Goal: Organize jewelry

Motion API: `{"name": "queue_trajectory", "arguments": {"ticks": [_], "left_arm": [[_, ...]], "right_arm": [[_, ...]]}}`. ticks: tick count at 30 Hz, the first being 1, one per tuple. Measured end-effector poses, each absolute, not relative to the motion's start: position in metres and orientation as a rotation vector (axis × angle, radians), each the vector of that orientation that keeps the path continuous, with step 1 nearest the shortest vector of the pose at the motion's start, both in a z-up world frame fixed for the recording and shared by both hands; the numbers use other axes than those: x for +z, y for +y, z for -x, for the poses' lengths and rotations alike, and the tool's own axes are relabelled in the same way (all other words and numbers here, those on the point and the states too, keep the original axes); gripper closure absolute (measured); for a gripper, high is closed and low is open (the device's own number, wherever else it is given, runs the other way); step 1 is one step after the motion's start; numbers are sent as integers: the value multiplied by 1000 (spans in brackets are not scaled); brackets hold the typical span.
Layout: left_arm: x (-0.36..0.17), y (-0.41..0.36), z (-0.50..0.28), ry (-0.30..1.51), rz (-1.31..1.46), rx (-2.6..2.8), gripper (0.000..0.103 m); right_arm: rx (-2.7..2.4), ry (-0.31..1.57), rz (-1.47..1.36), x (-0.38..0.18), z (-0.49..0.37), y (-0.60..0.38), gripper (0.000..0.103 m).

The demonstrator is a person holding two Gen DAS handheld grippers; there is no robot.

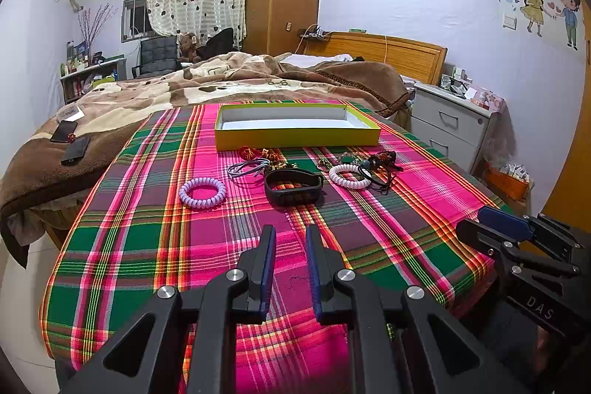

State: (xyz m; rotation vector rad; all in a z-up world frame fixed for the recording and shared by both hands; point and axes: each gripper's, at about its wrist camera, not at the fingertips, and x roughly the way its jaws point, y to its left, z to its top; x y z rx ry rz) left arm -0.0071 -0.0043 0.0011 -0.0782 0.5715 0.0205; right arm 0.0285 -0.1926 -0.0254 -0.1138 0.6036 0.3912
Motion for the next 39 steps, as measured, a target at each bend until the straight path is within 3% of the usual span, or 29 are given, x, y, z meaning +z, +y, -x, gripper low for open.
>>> {"name": "queue_trajectory", "arguments": {"ticks": [39], "left_arm": [[4,-6,5,575,96,11,87]], "right_arm": [[391,602,116,-25,-28,-192,65]]}}
